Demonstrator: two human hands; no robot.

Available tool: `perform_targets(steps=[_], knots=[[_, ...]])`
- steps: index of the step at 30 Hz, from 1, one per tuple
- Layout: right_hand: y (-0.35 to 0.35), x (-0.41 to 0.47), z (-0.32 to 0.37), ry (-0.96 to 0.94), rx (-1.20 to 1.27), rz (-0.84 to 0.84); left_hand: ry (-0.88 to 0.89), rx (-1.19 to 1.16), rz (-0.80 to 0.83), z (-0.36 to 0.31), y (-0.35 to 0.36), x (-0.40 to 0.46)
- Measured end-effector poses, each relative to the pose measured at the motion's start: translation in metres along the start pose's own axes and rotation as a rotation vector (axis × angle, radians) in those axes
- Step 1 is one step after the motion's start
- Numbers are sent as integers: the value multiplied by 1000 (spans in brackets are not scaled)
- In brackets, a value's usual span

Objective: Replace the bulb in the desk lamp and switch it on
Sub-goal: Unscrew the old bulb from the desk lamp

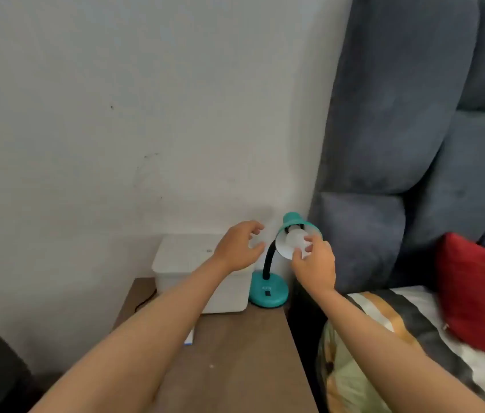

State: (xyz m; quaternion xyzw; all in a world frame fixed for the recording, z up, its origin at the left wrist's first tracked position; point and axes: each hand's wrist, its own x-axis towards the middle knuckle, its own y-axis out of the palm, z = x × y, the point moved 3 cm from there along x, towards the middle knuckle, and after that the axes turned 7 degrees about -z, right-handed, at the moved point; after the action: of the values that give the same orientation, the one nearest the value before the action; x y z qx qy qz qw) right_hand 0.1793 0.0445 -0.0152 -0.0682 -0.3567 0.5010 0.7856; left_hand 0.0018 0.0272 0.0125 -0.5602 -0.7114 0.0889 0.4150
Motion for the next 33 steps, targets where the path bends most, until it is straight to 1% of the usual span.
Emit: perform_targets(steps=[2, 7, 12, 15, 19, 22, 26, 27, 31, 33], knots=[[-1, 1, -7, 73, 18, -49, -2, -19, -14, -2, 10, 3], [11, 6, -27, 156, 126, -56, 33, -37, -29, -6, 40, 18], [30, 13, -29, 155, 240, -87, 121, -24, -59, -6, 60, 44], [39, 22, -29, 163, 312, -150, 134, -25, -76, -2, 65, 55], [49, 29, -32, 210, 318, -197, 142, -16, -120, 3, 69, 61], [55, 29, -35, 187, 326, -224, 148, 4, -159, 5, 71, 63], [58, 28, -35, 179, 313, -241, 161, 31, -160, 5, 71, 64], [59, 28, -35, 159, 300, -246, 160, 35, -157, 4, 70, 65], [61, 26, -32, -27, 130, -248, 149, 30, -113, 1, 67, 66], [61, 24, -32, -8, 145, -268, 129, 19, -106, 1, 66, 67]])
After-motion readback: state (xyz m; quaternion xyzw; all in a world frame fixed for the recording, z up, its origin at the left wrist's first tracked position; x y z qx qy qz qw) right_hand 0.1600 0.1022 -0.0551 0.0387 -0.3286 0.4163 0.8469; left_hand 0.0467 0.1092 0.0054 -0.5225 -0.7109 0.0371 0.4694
